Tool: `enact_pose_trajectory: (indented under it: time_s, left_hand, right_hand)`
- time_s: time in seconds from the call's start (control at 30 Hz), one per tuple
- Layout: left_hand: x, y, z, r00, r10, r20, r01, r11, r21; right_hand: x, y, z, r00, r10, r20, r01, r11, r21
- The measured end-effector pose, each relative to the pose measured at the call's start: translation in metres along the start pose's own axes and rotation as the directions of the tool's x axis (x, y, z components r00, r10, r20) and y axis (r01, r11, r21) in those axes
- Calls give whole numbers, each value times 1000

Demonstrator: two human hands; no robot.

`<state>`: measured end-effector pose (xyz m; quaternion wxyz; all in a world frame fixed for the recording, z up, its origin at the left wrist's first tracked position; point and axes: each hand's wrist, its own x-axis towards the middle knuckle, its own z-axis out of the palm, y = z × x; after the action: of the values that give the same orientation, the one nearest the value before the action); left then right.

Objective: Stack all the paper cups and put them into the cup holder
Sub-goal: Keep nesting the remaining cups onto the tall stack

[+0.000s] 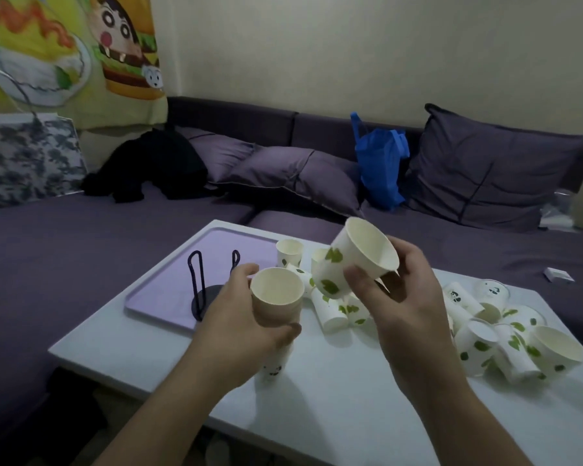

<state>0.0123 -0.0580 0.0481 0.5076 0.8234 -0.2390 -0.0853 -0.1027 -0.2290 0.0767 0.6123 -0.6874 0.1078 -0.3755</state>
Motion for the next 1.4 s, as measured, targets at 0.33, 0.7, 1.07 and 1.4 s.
enact_pose_trajectory:
  time_s: [0.33, 0.7, 1.07, 1.4]
  left_hand:
    - [4, -9, 12, 1000, -10, -9, 9, 997, -81]
    - [15, -22, 21, 995, -85, -46, 87, 995, 48]
    - [-27, -12, 53, 833, -372, 409, 127, 848, 515]
    - [-10, -27, 74, 786, -422, 452, 247, 884, 396]
  right_hand:
    - [3, 24, 46, 986, -20, 168, 60, 970, -237]
    - [16, 78, 6, 966, 240, -98, -247, 740, -625]
    - [31, 132, 21, 962, 230, -147, -182, 140, -973]
    - [41, 153, 13, 902, 355, -245, -381, 387, -840]
